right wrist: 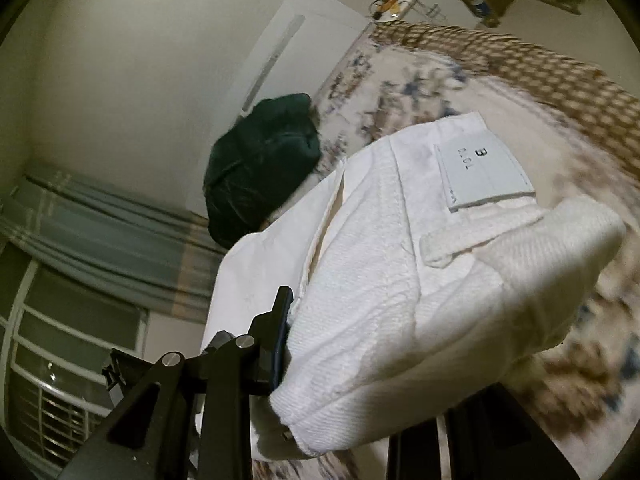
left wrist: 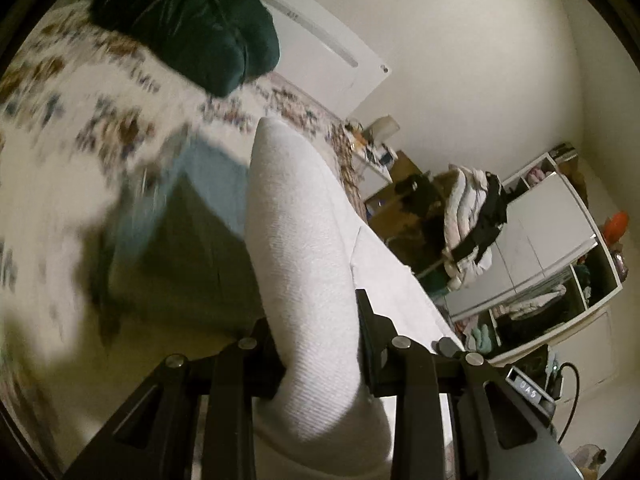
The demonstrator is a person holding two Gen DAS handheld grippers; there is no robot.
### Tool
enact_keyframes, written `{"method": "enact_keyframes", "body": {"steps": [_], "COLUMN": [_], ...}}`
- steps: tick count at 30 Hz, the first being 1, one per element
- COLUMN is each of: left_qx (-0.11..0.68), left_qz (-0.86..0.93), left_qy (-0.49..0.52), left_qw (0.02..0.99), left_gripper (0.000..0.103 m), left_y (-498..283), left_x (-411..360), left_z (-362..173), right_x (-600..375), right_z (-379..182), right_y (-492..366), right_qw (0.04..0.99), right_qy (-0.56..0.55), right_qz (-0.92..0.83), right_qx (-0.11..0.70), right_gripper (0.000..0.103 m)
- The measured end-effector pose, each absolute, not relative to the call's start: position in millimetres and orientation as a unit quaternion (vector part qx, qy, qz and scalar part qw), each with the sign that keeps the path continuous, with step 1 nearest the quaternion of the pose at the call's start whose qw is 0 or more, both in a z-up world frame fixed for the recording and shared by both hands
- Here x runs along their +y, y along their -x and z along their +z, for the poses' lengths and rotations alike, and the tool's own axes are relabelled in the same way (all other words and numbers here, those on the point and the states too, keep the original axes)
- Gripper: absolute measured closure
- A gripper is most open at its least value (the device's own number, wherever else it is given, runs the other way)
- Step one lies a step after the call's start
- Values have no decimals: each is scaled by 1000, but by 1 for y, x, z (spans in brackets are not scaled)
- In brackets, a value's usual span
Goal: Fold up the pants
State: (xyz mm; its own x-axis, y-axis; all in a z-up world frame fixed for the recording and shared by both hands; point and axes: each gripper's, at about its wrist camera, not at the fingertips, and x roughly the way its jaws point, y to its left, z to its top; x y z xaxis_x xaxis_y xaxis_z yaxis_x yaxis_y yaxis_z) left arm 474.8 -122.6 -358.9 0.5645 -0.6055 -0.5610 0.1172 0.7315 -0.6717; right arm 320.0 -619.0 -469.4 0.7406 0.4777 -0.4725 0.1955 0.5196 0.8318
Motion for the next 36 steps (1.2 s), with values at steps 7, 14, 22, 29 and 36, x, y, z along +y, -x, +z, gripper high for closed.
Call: {"method": "enact_keyframes", "body": {"steps": [7, 14, 22, 29, 36], "left_qx": [450, 497, 520, 504, 483], "left_qz": [-176, -165, -134, -72, -26], "left_qy": [282, 292, 255, 139, 38], "left_qw": [829, 800, 804, 849, 875], "left_gripper": [77, 68, 57, 35, 1], "left_y": [-584, -586, -570, -533, -474], "left_x": [-73, -41, -39, -69, -115], "left_z": [-417, -480, -451, -406, -357], "right_x": [-571, -551, -580, -568, -550], "right_z": [-511, -560, -533, -482, -431], "right_y": [-468, -506, -474, -436, -392], "right_qw": [796, 757, 755, 806, 851], "right_qy": [-471, -454, -397, -243, -125], "right_qz": [100, 92, 51, -34, -93], "right_qx": [367, 460, 519, 538, 501], "right_gripper": [74, 66, 38, 11, 1]}}
